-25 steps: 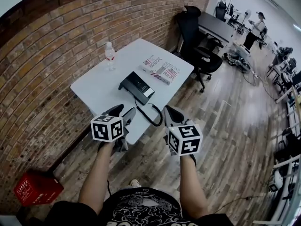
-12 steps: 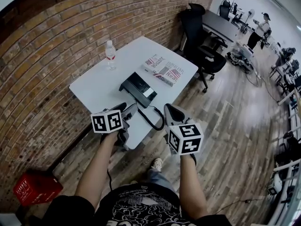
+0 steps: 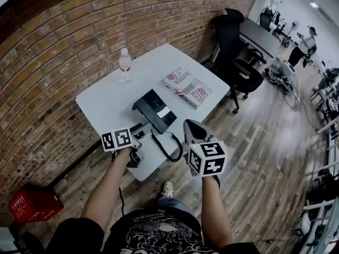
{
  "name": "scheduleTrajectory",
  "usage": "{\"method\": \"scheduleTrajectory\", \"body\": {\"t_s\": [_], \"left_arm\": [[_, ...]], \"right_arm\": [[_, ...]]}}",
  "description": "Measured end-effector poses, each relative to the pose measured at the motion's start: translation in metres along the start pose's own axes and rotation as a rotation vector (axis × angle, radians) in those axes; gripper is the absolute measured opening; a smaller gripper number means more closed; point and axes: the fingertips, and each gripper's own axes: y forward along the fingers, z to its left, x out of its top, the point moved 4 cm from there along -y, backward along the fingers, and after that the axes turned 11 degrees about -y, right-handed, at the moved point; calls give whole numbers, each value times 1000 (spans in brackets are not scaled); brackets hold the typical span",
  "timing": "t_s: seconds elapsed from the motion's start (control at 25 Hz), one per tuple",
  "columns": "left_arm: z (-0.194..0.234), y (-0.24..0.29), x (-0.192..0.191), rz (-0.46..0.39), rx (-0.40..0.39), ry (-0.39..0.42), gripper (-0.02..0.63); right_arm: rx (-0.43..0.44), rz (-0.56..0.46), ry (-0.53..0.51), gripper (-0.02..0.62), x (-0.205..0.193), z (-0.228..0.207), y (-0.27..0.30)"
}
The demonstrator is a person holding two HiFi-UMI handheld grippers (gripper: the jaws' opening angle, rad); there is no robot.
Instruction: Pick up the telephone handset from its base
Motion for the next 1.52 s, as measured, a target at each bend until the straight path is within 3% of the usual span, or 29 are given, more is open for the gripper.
{"method": "scheduleTrajectory", "body": {"t_s": [0.36,0.68,0.96,1.04,1.2,1.52], "left_arm": [[29,28,5,-32,9,-119,233],[40,45,10,-57,14,-166,225],[41,53,17,-86,-26,-193,209],[41,56,19,-89,-28,-190,189],[40,60,20,-102,-24,-174,89],[40,59,19,-129,-53,-252,74]], "right_arm": [[83,12,-24,0,0,-22,41],[135,22,-33,0,-6,-42,67],[185,21,-22,0,-13,-53,90],[204,22,-21,0,-14,-55,97],[243,18,-25,0,-15,-60,110],[306,10,-34,0,-15,-70,124]]}}
